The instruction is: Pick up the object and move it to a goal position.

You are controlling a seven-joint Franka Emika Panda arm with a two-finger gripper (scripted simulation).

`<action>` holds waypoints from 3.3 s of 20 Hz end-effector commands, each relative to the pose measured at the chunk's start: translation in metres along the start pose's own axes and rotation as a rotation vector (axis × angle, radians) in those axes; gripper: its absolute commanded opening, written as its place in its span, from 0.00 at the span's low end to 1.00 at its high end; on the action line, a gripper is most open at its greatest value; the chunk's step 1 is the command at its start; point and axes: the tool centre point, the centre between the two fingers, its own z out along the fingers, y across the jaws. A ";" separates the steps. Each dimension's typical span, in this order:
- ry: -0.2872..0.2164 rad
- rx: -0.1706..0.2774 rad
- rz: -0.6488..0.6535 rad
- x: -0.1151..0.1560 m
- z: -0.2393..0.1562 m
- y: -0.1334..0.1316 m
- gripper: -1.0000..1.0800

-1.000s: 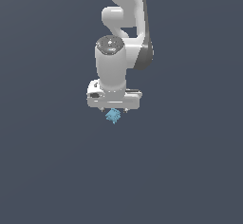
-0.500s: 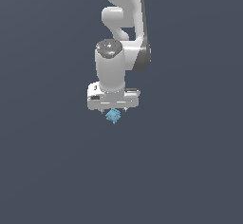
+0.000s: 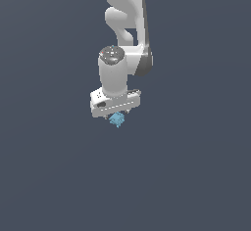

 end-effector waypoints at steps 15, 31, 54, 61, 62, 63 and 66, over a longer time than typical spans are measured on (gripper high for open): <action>-0.001 0.006 -0.433 -0.027 0.034 -0.004 0.96; 0.002 0.011 -0.628 -0.040 0.048 -0.008 0.96; 0.002 0.011 -0.629 -0.040 0.098 -0.009 0.00; 0.002 0.011 -0.629 -0.040 0.098 -0.009 0.00; 0.003 0.010 -0.629 -0.040 0.098 -0.008 0.00; 0.003 0.010 -0.629 -0.040 0.097 -0.008 0.00; 0.003 0.010 -0.629 -0.041 0.093 -0.005 0.00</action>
